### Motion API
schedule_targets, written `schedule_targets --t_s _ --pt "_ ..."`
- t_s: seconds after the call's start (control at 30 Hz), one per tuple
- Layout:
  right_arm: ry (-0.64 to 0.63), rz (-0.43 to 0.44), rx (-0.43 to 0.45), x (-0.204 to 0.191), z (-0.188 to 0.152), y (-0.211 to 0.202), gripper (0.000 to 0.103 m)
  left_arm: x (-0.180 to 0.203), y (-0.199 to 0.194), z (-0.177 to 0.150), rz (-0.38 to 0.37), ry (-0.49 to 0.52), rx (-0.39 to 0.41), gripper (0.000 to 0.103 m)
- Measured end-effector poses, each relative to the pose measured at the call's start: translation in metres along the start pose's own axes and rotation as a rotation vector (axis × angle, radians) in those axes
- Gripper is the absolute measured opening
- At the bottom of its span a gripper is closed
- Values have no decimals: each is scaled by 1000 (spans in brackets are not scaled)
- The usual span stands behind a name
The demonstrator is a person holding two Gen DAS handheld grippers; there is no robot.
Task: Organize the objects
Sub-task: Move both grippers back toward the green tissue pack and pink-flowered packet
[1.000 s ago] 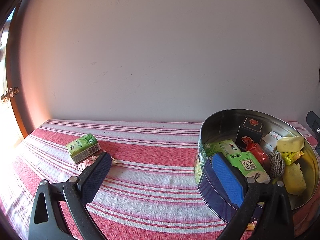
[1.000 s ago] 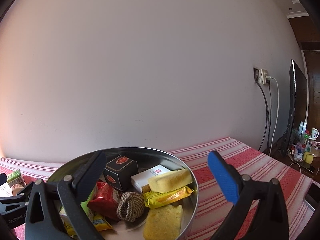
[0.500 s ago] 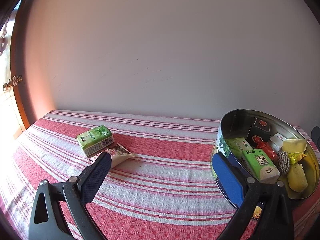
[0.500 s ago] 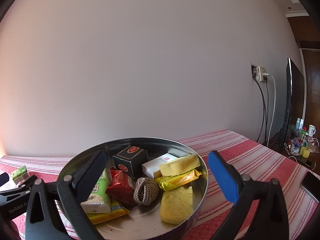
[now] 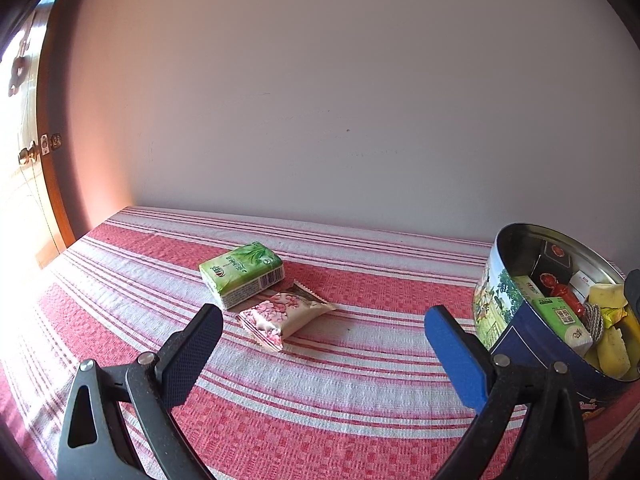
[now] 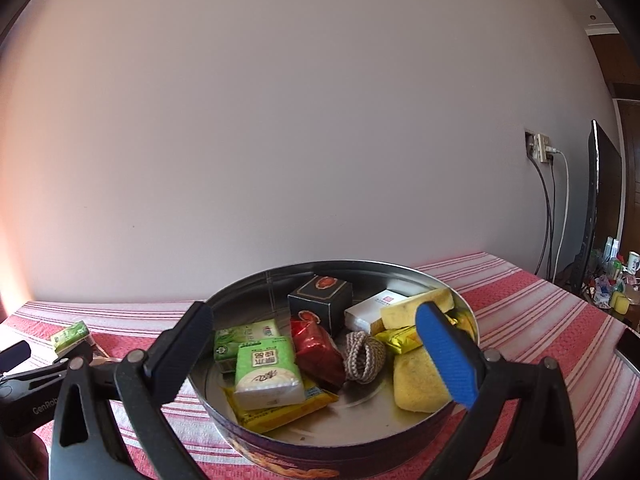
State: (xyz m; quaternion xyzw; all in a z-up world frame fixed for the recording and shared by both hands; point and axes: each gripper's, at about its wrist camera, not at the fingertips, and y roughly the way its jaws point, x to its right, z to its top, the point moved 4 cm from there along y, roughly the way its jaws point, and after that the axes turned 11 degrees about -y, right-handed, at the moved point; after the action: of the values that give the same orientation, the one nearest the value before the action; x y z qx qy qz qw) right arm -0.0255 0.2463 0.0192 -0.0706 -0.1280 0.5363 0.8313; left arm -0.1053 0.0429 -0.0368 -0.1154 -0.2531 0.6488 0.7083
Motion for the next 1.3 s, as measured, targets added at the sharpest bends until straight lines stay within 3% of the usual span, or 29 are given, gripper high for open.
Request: schedule_targets --t_s 0.77,1.13,1.3 --pt "-101 171 -65 -138 9 4 103 -132 24 39 167 -72 -18 102" --pt "-107 347 -317 -218 -3 49 102 -179 48 55 234 -55 -54 102" --pt "-153 373 -439 -258 -11 71 92 -182 55 59 233 -38 -66 102"
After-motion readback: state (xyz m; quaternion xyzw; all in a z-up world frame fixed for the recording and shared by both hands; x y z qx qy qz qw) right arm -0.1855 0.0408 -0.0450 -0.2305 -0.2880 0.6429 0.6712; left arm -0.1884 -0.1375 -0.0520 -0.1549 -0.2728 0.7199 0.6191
